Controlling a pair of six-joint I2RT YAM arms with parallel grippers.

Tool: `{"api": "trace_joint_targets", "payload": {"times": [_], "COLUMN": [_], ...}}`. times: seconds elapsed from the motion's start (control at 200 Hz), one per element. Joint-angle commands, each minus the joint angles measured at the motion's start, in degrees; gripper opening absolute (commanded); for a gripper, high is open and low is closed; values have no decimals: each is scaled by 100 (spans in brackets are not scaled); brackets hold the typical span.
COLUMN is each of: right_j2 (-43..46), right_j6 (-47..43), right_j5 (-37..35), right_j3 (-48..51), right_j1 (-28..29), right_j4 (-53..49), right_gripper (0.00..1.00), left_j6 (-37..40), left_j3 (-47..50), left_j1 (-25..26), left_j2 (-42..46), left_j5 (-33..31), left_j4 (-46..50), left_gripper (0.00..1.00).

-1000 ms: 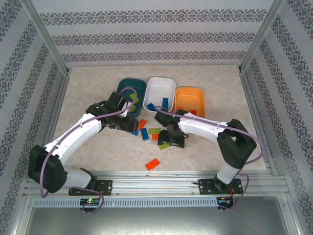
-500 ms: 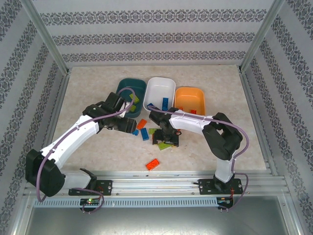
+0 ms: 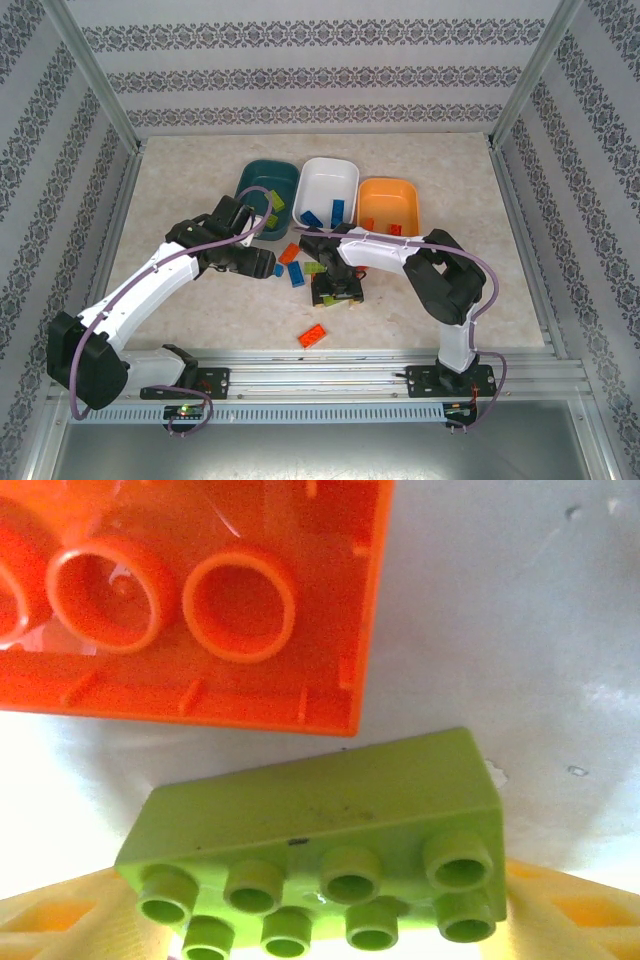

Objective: Sort the legos into containers by color

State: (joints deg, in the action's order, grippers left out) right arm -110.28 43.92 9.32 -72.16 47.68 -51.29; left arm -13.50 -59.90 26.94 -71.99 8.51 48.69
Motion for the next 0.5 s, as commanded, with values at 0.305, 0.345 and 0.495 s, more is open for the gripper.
{"api": "trace_joint_targets", "payload": {"times": [0.305,0.345,0.495], "right_j2": [-10,-39,-176], "right_j6": [-567,-584,-732], "right_j5": [-587,-547,-578], "right_j3": [-141,-165,-315], "right_j1": [22,27,26], "right_j4": [-346,-314,-332], "right_gripper": [76,76,76], "left_j6": [-211,-248,-396], "left_j3": [-45,-24,85], "left_j1": [-14,-13,-17], "left_j2": [250,285,439], "left_j5": [-42,-38,-32], "left_j4": [251,250,263], "left_gripper": [79,79,79]}}
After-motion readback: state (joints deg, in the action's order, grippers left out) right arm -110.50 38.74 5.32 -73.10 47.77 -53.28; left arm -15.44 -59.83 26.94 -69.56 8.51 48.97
